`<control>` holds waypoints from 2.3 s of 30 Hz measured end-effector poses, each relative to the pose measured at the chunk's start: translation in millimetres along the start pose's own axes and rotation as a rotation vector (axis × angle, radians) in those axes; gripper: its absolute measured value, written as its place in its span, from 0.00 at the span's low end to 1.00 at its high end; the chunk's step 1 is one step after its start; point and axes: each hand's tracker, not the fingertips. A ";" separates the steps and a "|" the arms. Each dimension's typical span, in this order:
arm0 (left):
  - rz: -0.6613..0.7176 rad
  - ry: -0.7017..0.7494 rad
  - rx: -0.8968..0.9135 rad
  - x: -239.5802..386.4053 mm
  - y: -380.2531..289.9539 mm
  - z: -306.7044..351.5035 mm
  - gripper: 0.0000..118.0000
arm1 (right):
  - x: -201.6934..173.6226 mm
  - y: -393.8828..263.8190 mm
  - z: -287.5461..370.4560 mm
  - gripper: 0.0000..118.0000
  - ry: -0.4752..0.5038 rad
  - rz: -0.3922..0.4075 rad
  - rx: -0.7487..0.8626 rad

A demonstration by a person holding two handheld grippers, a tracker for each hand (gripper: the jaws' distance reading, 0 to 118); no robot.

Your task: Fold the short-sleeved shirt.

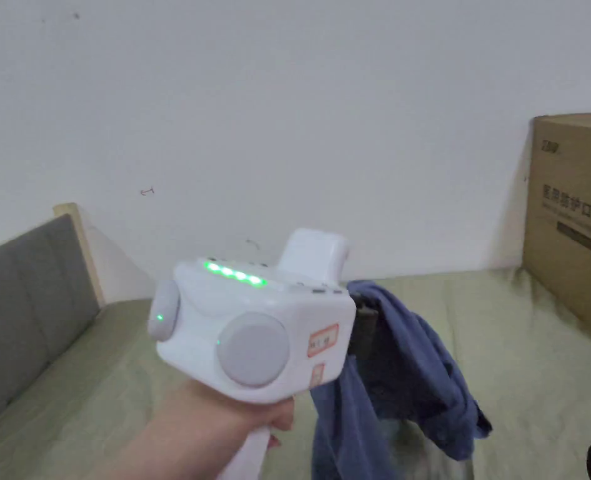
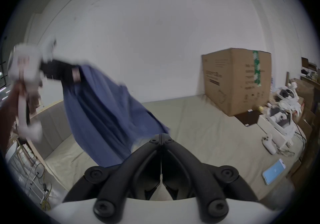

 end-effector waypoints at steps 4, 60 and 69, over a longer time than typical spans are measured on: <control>0.110 -0.138 -0.298 22.6 -98.8 -124.5 0.07 | 32.0 -21.9 -7.3 0.00 -0.055 -0.046 -0.058; 0.234 0.180 -0.510 -98.3 -247.2 -186.4 0.05 | 22.5 -62.6 -105.3 0.00 -0.055 -0.006 -0.107; 0.417 0.177 -0.145 -125.0 -224.7 -109.3 0.04 | 80.8 15.9 -335.4 0.79 0.080 -0.109 -0.491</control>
